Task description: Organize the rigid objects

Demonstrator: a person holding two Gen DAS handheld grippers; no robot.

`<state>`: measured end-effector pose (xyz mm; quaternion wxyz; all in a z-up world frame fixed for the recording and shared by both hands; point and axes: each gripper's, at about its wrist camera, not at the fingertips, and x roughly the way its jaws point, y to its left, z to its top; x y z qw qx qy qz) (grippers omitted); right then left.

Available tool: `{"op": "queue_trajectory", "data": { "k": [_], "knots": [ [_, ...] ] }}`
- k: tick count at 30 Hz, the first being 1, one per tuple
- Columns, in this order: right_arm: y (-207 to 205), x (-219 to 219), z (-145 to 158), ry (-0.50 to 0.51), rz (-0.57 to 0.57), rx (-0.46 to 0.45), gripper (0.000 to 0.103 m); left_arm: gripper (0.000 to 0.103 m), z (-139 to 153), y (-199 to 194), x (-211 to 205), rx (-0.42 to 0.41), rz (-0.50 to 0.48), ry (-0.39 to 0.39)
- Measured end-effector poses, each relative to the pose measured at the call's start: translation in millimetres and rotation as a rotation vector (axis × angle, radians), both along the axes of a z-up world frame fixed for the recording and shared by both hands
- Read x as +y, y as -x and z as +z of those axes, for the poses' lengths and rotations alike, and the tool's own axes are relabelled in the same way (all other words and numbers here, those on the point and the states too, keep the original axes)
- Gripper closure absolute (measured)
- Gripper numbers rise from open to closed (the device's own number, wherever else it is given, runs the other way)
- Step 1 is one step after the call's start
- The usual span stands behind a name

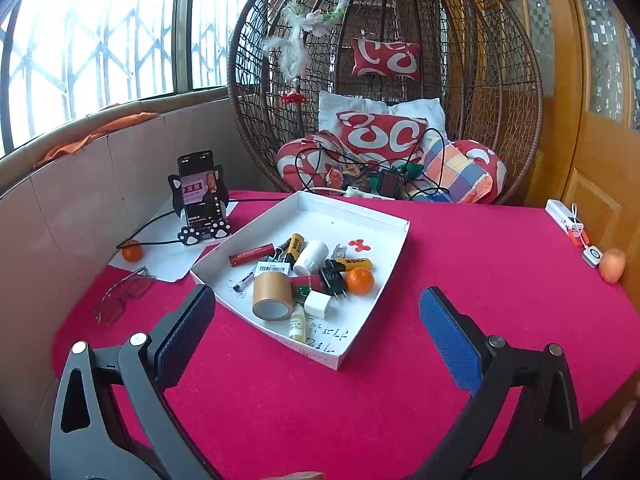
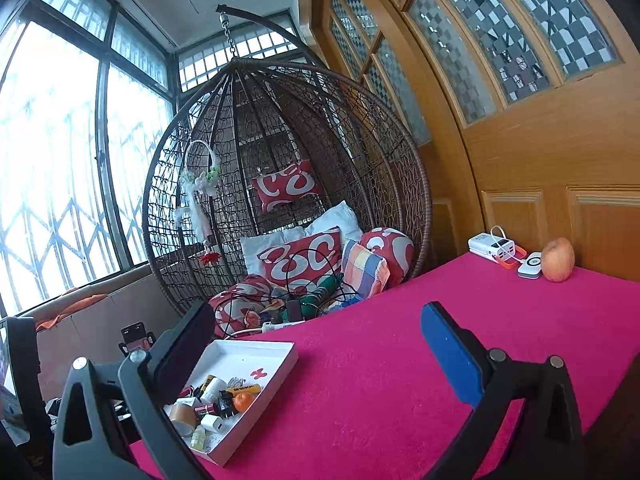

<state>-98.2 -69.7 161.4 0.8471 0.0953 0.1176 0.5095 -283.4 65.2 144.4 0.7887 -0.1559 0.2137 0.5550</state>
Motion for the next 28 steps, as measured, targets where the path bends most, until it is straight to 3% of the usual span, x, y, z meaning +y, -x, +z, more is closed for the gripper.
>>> {"op": "queue_trajectory", "data": {
  "k": [28],
  "knots": [
    [-1.6,7.4,-11.6,0.064,0.008,0.026,0.0,0.0,-13.2,1.8,11.5,-0.017,-0.017,0.071]
  ]
}}
